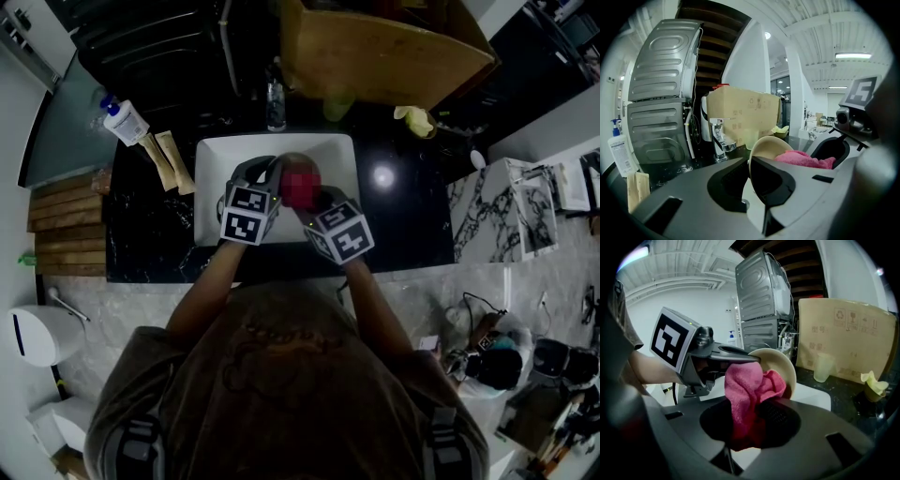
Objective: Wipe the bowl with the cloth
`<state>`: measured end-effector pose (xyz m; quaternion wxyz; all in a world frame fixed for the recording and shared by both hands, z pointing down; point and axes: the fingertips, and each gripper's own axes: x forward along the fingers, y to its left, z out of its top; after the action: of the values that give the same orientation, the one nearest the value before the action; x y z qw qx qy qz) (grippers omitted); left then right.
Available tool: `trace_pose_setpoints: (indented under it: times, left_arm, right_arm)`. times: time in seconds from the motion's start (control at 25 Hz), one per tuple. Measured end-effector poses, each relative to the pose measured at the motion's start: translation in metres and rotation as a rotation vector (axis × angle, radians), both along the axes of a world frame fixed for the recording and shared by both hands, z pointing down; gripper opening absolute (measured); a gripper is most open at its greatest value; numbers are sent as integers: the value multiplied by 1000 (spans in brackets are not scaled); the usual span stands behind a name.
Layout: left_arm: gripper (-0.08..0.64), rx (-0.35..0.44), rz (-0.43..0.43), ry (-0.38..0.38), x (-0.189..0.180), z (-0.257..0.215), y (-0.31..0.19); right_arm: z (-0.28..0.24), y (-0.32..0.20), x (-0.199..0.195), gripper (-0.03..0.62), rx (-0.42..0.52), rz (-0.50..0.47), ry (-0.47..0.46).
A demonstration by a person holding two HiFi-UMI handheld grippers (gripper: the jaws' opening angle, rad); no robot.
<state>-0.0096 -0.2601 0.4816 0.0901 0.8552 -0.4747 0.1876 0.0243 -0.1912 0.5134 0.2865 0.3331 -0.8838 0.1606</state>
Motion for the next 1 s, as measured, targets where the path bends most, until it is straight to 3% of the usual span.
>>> trace_pose_setpoints:
  times: [0.44,1.0]
  left_arm:
    - [26,3,-11,17,-3,-4,0]
    - [21,2,22,-7,4,-5,5]
  right_arm:
    - [-8,-5,-16,118,4,-18,-31]
    - [-18,-16,-8,118,27,8,-30]
